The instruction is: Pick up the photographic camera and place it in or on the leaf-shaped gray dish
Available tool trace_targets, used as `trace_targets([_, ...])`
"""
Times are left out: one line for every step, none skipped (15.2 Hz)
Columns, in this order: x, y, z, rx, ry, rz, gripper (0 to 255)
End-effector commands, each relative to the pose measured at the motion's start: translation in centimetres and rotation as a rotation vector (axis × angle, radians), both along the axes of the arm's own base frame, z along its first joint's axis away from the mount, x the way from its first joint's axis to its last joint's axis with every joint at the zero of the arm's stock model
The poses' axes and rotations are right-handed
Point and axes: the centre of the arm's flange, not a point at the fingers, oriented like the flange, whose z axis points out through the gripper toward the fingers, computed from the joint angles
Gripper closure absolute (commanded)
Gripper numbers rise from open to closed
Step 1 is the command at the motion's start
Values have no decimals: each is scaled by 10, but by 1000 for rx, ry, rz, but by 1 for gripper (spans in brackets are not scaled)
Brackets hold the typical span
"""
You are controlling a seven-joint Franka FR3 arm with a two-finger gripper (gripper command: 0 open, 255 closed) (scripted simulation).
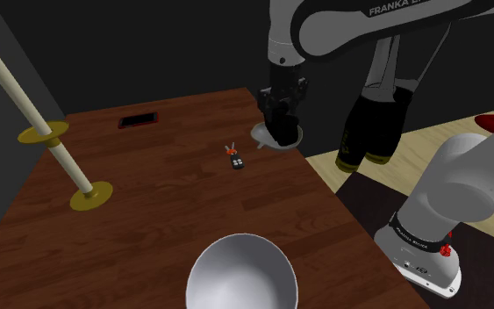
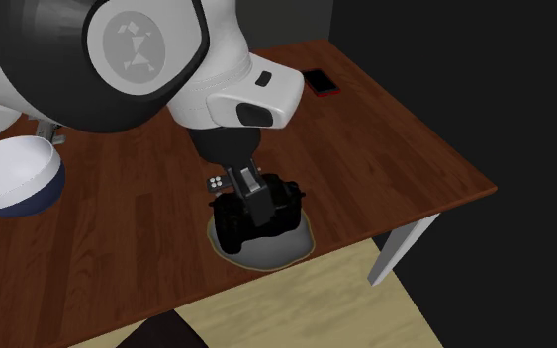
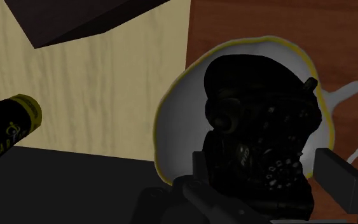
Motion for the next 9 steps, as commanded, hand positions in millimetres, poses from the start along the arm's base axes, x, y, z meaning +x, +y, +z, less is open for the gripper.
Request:
trace_targets([0, 0, 0, 0, -1, 0, 0])
trace_targets([0, 0, 0, 0, -1, 0, 0])
trace_targets([0, 0, 0, 0, -1, 0, 0])
trace_targets([0, 0, 0, 0, -1, 0, 0])
trace_targets([0, 0, 0, 0, 0, 0, 0])
trace_targets([-1, 1, 13, 0, -1, 0, 0])
trace_targets([-2, 3, 26, 0, -1, 0, 0])
trace_targets([-3, 4, 39, 0, -1, 0, 0])
trace_targets([-4, 5, 50, 0, -1, 0, 0])
